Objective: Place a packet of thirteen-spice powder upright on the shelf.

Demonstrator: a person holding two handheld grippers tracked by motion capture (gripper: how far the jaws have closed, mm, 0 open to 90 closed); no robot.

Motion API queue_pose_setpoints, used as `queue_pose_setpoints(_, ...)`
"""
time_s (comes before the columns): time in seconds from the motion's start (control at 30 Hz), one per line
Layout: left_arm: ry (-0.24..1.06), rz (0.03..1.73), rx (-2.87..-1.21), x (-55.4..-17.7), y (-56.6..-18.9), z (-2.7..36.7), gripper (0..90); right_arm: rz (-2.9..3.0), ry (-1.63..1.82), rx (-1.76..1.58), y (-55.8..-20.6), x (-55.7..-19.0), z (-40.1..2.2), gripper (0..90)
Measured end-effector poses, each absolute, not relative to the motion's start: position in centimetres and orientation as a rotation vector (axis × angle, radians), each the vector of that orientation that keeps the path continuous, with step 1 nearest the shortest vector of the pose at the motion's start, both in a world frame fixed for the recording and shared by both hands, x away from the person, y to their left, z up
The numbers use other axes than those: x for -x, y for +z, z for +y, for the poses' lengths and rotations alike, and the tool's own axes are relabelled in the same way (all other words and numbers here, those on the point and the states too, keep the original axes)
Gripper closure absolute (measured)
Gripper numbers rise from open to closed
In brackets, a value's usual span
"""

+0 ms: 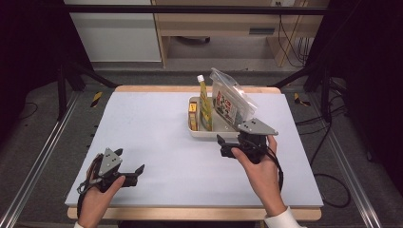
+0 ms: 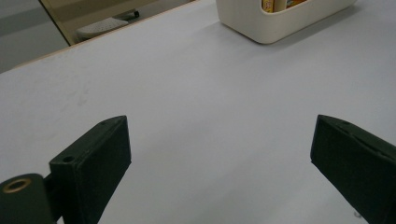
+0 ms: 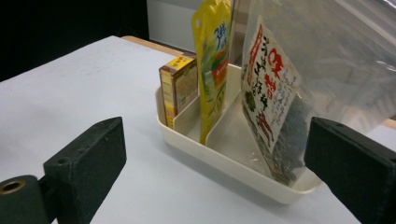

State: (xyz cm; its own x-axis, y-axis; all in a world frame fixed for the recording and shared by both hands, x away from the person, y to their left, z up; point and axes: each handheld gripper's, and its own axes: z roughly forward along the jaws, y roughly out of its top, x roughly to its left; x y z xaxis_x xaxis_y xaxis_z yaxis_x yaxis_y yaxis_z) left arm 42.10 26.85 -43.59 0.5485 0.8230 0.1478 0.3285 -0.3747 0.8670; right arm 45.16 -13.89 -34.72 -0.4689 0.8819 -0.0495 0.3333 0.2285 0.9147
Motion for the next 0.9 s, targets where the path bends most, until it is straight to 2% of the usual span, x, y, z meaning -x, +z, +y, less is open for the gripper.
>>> queue_pose_setpoints(0.9, 0.759, 0.943, -1.945, -42.1, -43.6, 26.9, 5.1, 1.881, 1.129, -1.228, -37.0, -44.3, -18.9, 6.3)
